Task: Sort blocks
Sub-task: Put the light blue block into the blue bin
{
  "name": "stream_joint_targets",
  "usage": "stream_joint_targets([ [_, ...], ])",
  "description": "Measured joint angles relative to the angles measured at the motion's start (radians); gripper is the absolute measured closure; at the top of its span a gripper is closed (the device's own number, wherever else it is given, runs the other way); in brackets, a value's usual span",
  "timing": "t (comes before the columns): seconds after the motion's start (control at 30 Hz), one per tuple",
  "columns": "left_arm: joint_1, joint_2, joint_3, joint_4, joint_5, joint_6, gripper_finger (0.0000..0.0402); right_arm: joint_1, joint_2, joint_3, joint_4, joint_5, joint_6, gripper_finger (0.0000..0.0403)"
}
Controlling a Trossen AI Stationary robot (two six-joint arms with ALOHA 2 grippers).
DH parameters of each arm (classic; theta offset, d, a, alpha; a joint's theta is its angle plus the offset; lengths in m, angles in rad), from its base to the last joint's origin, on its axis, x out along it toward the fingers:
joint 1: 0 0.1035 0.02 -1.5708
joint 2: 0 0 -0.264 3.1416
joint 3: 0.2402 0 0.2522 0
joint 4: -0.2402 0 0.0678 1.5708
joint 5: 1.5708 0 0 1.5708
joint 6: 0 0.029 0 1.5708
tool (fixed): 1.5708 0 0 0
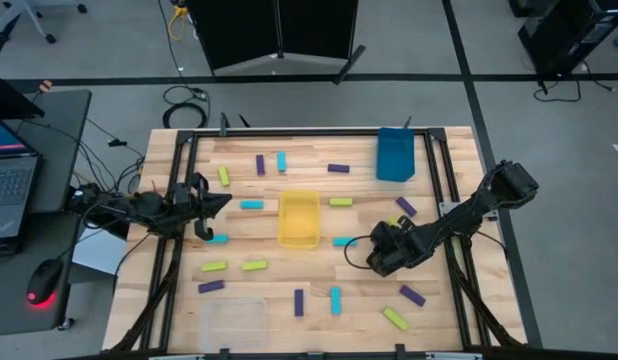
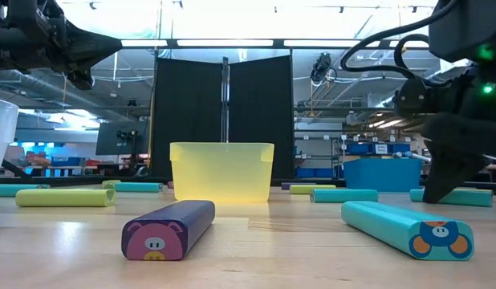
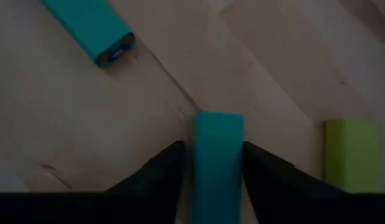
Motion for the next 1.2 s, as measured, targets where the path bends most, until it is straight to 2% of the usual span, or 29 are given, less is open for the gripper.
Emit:
stream_joint_targets([
  [0.13, 0.000, 0.000, 0.000, 0.000, 0.000, 0.000, 0.0378, 0.000, -0.001, -0.001, 0.013, -0.013, -0.002, 0.0289],
  [0.37, 0.000, 0.000, 0.000, 0.000, 0.000, 0.000, 0.0378, 0.000, -0.003, -0.002, 0.018, -0.017, -0.006, 0.0289],
  [0.53, 0.000, 0.000, 0.000, 0.000, 0.000, 0.000, 0.0378, 0.011, -0.063, -0.007, 0.016, 0.013, -0.041, 0.0289],
  [0.73, 0.000, 0.000, 0.000, 0.001, 0.000, 0.000, 0.0378, 0.012, -0.224, -0.004, 0.028, 0.199, -0.122, 0.0289],
  [0.9, 0.000, 0.000, 0.000, 0.002, 0.000, 0.000, 0.0378, -0.015, -0.370, -0.004, 0.016, 0.397, -0.232, 0.0289],
  [1.07, 0.000, 0.000, 0.000, 0.010, -0.018, 0.014, 0.0378, -0.151, -0.504, -0.003, -0.004, 0.581, -0.296, 0.0289],
  [1.2, 0.000, 0.000, 0.000, 0.022, -0.027, 0.019, 0.0378, -0.337, -0.581, -0.003, -0.001, 0.598, -0.324, 0.0289],
])
